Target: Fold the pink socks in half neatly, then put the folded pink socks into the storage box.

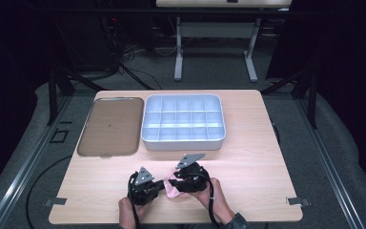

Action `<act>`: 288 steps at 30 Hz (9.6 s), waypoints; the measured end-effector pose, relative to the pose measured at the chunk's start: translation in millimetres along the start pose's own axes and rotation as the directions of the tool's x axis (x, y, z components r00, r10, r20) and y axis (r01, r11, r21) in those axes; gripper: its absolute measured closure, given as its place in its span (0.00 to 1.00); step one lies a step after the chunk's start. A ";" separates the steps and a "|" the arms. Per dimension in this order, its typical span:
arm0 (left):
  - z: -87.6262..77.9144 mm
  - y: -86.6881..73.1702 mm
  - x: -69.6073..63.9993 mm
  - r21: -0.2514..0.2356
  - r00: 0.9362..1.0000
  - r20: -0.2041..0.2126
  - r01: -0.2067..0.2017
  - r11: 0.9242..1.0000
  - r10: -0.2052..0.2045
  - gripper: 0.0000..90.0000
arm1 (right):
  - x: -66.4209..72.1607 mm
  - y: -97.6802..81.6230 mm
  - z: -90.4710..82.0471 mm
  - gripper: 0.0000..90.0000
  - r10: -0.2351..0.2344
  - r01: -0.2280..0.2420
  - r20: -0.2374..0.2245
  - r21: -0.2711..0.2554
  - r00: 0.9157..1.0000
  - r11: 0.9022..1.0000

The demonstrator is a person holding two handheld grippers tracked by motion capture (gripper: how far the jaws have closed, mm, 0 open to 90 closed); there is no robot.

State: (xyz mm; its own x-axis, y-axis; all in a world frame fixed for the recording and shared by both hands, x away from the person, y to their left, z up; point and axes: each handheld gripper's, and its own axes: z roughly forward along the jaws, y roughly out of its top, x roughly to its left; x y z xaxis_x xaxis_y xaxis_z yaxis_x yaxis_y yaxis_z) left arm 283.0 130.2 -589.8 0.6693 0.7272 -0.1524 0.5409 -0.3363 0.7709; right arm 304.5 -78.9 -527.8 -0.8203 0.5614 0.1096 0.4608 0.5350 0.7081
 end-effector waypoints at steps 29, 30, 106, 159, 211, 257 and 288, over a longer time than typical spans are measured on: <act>8.8 5.3 -11.5 0.005 0.999 0.009 -0.040 0.999 0.040 0.95 | -22.0 -46.7 6.4 0.72 0.048 -0.056 0.106 0.075 0.993 0.996; 8.6 5.4 -10.8 0.007 0.999 0.014 -0.034 0.999 0.034 0.95 | -22.0 -47.4 6.7 0.71 0.043 -0.050 0.105 0.072 0.994 0.996; 32.7 35.2 -30.3 -0.004 0.973 0.123 -0.198 0.980 0.197 0.98 | -57.0 -69.7 -17.4 0.48 0.096 -0.111 0.164 0.088 0.982 0.990; 35.7 25.3 -27.7 -0.008 0.977 0.062 -0.206 0.978 0.206 0.99 | -54.1 -68.1 -31.7 0.95 0.321 -0.323 0.116 0.001 0.940 0.946; 35.9 25.4 -28.9 -0.009 0.974 0.054 -0.218 0.976 0.218 0.99 | -33.2 -29.8 -18.5 0.94 0.058 -0.127 0.279 0.236 0.959 0.964; 37.1 26.5 -27.4 -0.004 0.978 0.069 -0.199 0.980 0.199 0.99 | -39.3 -18.8 -0.6 0.85 0.173 -0.174 0.036 0.012 0.984 0.985; 37.1 26.2 -29.5 -0.005 0.976 0.050 -0.214 0.977 0.214 0.99 | -49.7 -49.1 -27.6 0.92 0.321 -0.321 0.022 -0.001 0.947 0.947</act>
State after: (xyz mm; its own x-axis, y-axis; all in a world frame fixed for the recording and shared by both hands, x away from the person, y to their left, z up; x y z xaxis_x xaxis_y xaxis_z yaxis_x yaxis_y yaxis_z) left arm 296.3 77.7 -588.1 0.7940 0.6078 -0.0143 0.3824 -0.4809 0.7890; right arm 313.3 -150.5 -548.8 -0.6213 0.7173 0.3154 0.6992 0.3258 0.6363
